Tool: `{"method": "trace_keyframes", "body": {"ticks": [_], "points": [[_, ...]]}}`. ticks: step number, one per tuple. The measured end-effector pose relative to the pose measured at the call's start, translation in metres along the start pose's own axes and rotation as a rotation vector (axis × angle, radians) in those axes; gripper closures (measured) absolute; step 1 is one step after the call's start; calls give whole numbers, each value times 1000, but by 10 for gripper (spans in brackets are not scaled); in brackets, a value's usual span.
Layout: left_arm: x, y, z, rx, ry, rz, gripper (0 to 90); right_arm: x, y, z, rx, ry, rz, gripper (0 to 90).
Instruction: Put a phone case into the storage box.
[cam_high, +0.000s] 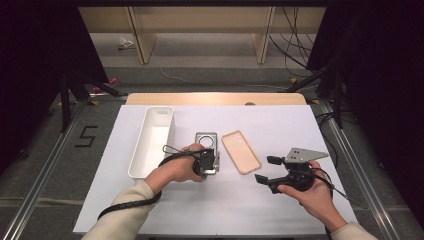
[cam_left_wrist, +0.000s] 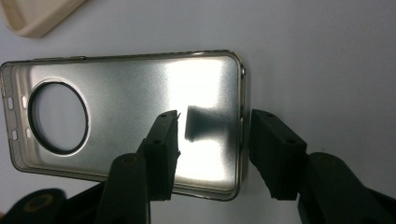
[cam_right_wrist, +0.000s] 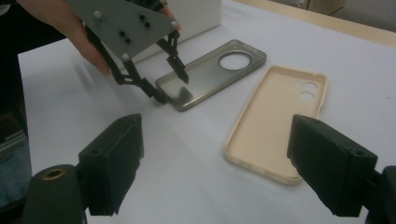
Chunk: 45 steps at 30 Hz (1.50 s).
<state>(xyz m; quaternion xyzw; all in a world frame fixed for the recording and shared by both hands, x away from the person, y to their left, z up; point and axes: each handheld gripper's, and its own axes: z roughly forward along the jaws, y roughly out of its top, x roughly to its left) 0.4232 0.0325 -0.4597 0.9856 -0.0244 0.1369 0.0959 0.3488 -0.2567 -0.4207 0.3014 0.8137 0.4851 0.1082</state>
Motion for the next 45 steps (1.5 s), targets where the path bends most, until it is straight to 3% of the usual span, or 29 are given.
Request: {"method": "trace_keyframes", "body": {"ticks": [8, 22, 35, 45], "points": [[0, 1, 0, 11, -39, 3, 670, 1, 0, 0, 0, 4, 0, 196], [1, 4, 1, 24, -82, -29, 769, 1, 0, 1, 4, 13, 0, 196], [1, 6, 1, 38, -77, -1, 818, 1, -1, 2, 6, 22, 1, 197], [-2, 4, 0, 20, -70, -19, 861, 1, -1, 2, 7, 27, 3, 199]]}}
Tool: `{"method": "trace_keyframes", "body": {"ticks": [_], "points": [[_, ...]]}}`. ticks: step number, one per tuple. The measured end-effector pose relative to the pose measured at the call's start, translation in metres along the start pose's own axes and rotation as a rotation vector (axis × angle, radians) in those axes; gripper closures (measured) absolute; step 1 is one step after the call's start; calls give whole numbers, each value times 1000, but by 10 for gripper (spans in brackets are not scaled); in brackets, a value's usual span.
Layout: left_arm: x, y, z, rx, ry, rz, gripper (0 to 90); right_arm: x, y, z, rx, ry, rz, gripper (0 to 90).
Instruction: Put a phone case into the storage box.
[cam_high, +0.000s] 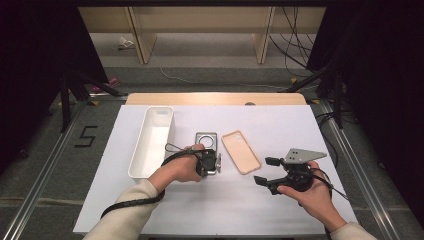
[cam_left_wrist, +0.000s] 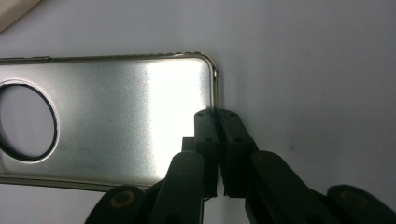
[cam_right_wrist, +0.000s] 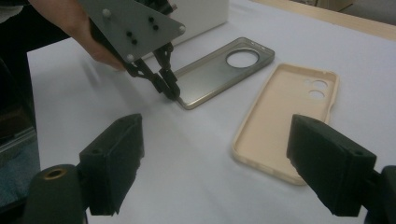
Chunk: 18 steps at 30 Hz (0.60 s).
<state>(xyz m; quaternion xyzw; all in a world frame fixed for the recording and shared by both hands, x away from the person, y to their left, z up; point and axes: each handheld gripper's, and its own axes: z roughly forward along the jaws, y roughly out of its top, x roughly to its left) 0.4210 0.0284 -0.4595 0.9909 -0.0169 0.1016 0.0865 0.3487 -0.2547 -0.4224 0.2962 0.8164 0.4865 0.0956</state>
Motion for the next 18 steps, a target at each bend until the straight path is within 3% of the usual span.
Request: {"method": "trace_keyframes", "body": {"ticks": [6, 11, 18], "points": [[-2, -1, -1, 1, 10, 13, 873, 0, 0, 0, 1, 0, 2, 201], [-4, -2, -1, -8, 49, 35, 879, -1, -1, 0, 4, 0, 5, 202], [-5, 0, -10, -51, 89, 34, 882, -2, -1, 1, 6, -2, 8, 203]]}}
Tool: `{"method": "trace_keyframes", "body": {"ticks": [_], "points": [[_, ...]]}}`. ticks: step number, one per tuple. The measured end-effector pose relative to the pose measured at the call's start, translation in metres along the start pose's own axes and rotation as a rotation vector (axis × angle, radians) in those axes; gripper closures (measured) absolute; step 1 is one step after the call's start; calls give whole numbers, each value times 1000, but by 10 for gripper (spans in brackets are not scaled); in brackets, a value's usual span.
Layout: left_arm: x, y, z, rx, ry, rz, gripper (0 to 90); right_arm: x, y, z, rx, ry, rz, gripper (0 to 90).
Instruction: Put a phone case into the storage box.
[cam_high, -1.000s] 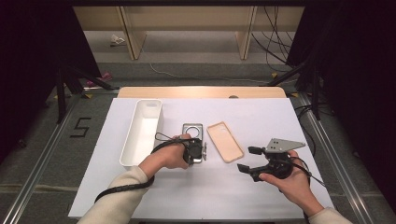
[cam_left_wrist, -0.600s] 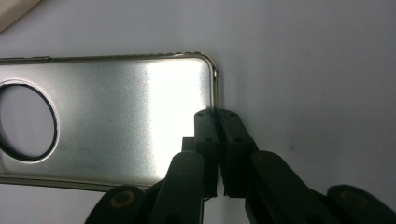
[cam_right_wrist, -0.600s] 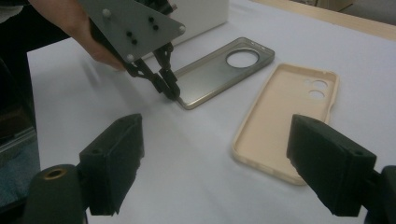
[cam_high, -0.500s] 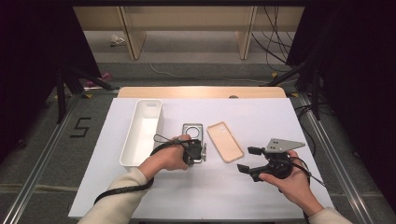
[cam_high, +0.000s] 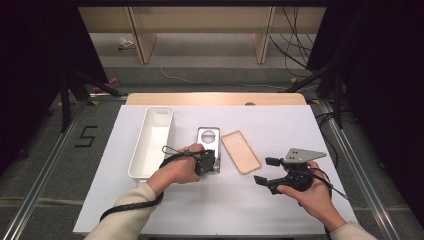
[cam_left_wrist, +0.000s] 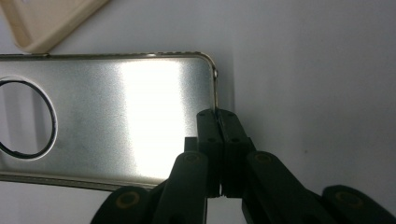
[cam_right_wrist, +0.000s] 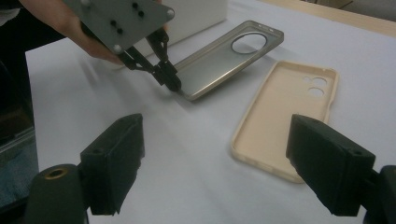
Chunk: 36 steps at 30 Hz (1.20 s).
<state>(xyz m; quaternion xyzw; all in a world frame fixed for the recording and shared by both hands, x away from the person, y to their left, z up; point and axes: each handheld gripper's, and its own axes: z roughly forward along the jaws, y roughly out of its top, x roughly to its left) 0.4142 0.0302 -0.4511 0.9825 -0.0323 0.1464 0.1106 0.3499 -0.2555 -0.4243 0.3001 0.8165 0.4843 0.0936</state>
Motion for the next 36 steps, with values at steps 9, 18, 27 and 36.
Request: {"method": "trace_keyframes", "body": {"ticks": [9, 18, 27, 36], "points": [[-8, 5, -14, -59, 27, 0, 884, -2, -2, -3, -5, -18, 9, 207], [-20, 3, -20, -87, 29, -12, 884, -3, -3, -1, 3, -25, 21, 199], [-30, 4, -31, -108, 37, -15, 885, -5, -1, 1, -2, -28, 31, 172], [-38, 11, -42, -130, 37, 0, 886, -13, 10, 22, -15, -29, 59, 174]]}}
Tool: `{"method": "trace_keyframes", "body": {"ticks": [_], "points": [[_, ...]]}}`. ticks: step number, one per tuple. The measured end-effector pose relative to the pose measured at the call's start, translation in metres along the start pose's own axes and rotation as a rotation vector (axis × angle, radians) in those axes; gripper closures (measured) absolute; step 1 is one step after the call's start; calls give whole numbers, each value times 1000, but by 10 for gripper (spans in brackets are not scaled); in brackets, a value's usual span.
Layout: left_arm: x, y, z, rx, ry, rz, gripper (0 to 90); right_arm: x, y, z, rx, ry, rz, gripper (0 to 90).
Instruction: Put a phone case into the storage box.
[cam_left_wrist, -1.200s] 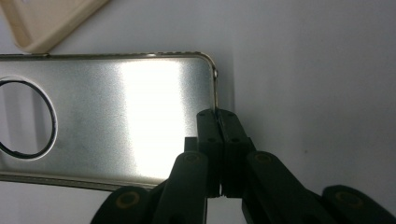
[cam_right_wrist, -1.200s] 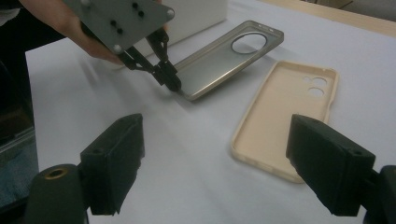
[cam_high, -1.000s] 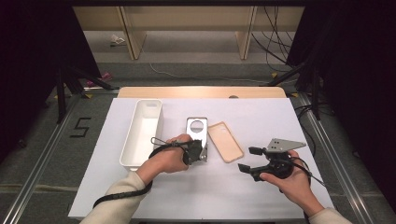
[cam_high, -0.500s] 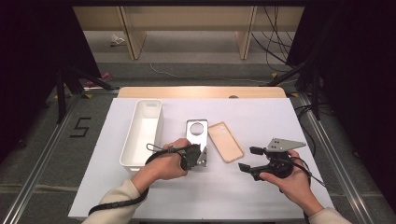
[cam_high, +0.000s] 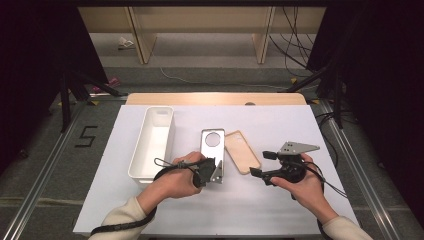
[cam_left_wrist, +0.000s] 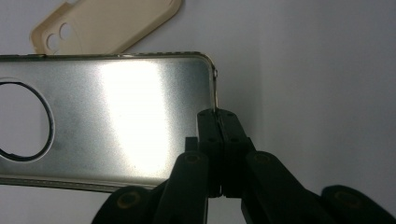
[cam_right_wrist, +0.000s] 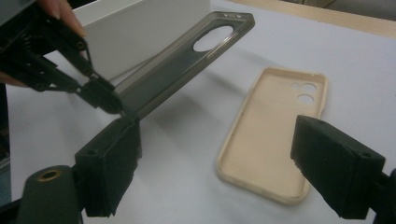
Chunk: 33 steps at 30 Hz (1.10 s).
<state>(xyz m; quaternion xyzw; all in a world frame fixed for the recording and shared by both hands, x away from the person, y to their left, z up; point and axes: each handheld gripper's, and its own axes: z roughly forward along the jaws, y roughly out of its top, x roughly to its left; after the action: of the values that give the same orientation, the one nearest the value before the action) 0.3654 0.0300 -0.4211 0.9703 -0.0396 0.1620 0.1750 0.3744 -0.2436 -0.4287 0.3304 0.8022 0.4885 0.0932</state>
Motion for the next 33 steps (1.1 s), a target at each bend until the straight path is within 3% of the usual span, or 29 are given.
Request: {"method": "trace_keyframes", "body": {"ticks": [11, 24, 33], "points": [[-11, 16, -11, -32, -2, 28, 886, -8, 23, 35, 4, -6, 47, 189], [-21, 27, -11, -15, -18, 88, 886, -10, 36, 71, 38, 31, 109, 214], [-27, 33, -10, -20, -20, 115, 885, -14, 37, 78, 64, 57, 173, 361]]}}
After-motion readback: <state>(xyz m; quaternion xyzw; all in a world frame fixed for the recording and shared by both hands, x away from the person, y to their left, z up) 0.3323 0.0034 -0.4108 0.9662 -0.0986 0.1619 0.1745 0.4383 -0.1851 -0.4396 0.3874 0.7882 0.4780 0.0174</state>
